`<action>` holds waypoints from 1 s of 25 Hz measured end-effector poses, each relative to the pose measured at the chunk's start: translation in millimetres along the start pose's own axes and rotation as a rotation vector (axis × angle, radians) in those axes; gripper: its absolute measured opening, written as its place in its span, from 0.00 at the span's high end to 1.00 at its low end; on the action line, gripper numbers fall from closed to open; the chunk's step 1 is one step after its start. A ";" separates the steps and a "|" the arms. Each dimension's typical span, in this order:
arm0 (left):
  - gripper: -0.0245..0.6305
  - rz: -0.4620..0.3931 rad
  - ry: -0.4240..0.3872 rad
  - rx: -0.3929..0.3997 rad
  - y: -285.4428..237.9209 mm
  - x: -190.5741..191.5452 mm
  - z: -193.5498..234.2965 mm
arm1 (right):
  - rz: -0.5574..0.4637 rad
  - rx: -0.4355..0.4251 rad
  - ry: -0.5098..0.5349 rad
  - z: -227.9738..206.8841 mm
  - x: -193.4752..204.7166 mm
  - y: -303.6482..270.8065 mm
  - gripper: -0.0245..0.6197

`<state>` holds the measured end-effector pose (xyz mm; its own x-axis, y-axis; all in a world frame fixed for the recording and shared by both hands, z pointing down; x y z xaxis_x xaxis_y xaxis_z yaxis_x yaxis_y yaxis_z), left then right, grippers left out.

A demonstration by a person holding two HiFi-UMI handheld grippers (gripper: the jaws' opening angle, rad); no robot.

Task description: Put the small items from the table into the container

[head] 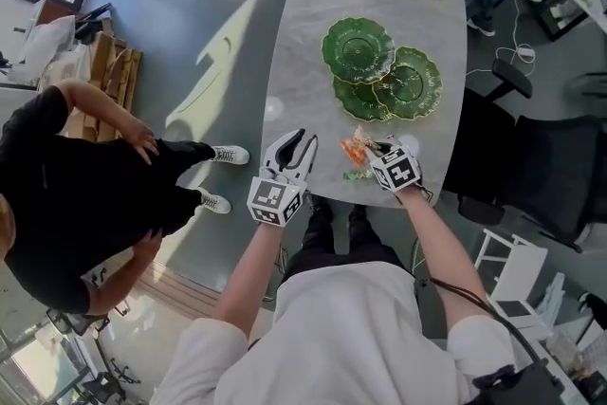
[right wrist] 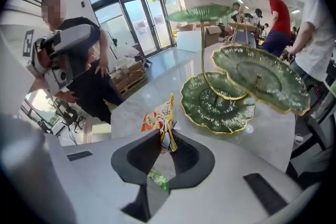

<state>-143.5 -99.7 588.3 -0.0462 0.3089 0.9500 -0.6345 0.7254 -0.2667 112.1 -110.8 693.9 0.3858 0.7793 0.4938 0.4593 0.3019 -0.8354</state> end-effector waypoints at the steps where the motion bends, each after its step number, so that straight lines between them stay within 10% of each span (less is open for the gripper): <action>1: 0.81 -0.006 -0.005 0.002 -0.5 -4.9 -1.4 | -0.020 -0.003 0.012 4.5 -6.5 11.0 0.87; 13: 0.81 -0.086 -0.046 -0.015 -11.2 -67.4 -7.2 | -0.273 0.199 -0.078 -55.2 -68.1 150.0 0.87; 23: 0.81 -0.088 -0.066 0.007 -36.9 -93.9 -5.6 | -0.293 0.264 -0.199 -106.5 -84.7 141.2 0.87; 25: 0.81 -0.083 -0.068 0.009 -40.1 -95.1 -2.1 | -0.296 0.261 -0.198 -108.7 -89.5 136.2 0.73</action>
<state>-112.0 -156.9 508.3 -0.0452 0.2049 0.9777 -0.6455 0.7410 -0.1851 227.0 -199.1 562.2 0.0952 0.7210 0.6863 0.2992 0.6369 -0.7106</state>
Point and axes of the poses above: the fingertips, and each gripper's own axes: y backward along the fingers, z to its left, x out of its underside, the point moved 10 cm from there along y, backward along the fingers, and after that the axes turned 3 degrees about -y, right-handed, at the moved point
